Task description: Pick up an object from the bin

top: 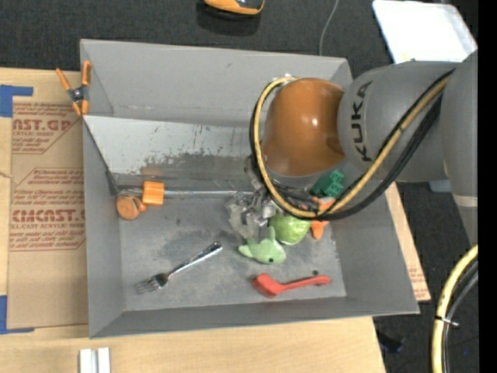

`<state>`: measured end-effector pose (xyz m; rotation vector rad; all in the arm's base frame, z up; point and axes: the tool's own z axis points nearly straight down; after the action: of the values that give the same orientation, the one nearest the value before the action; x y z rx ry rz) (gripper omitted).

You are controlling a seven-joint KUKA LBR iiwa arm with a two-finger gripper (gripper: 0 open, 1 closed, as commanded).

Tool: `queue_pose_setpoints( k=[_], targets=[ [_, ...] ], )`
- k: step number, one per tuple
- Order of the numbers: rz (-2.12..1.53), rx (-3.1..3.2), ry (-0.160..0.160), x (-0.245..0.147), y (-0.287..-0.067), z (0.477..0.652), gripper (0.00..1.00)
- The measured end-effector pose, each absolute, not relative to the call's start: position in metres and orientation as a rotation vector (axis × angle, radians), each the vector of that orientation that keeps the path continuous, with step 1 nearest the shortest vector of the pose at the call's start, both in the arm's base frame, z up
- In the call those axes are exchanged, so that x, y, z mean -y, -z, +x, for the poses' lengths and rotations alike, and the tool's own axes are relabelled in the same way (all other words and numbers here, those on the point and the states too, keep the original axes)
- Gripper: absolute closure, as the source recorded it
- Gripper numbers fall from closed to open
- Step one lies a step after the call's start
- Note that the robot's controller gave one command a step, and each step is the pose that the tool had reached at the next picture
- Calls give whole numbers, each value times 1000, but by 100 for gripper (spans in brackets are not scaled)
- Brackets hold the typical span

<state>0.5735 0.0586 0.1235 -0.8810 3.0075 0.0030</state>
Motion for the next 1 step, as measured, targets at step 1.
queue_pose_setpoints(
  k=[1],
  targets=[
    [-881, -3007, -3, -59, -123, 573, 0]
  ],
)
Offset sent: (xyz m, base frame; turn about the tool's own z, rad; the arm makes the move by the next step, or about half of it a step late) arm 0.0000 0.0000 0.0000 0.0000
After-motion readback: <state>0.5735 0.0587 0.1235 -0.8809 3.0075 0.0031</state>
